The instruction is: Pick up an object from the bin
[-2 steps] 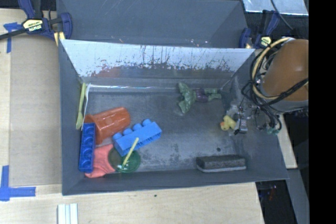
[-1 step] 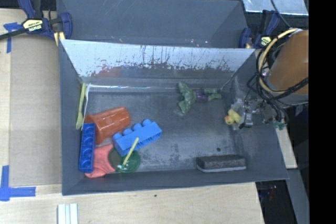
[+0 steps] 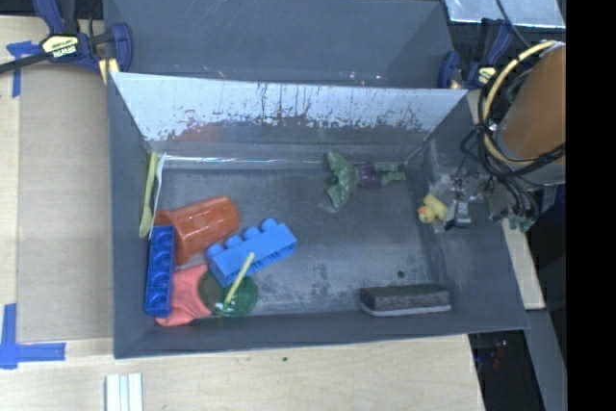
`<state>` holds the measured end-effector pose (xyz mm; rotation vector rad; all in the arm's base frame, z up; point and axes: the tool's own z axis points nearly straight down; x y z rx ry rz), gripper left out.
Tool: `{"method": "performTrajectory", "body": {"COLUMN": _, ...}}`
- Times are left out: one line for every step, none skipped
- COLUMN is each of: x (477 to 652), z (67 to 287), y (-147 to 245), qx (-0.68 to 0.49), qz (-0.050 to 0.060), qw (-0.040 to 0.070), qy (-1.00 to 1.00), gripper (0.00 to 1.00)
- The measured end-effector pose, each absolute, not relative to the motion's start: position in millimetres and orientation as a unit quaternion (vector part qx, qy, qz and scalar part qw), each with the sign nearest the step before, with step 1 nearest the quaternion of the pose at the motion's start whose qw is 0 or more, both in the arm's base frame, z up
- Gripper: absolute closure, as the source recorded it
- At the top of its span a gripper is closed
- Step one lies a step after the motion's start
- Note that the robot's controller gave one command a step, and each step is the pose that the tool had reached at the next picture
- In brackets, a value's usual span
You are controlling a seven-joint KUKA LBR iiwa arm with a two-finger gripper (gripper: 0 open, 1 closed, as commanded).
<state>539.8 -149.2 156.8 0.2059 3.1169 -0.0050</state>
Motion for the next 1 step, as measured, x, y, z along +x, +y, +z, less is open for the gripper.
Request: {"method": "performTrajectory", "body": {"x": 540.2, "z": 176.8, "y": -149.4, "qx": 0.065, "qz": -0.002, "qw": 0.010, "qy": 0.998, "gripper": 1.00}}
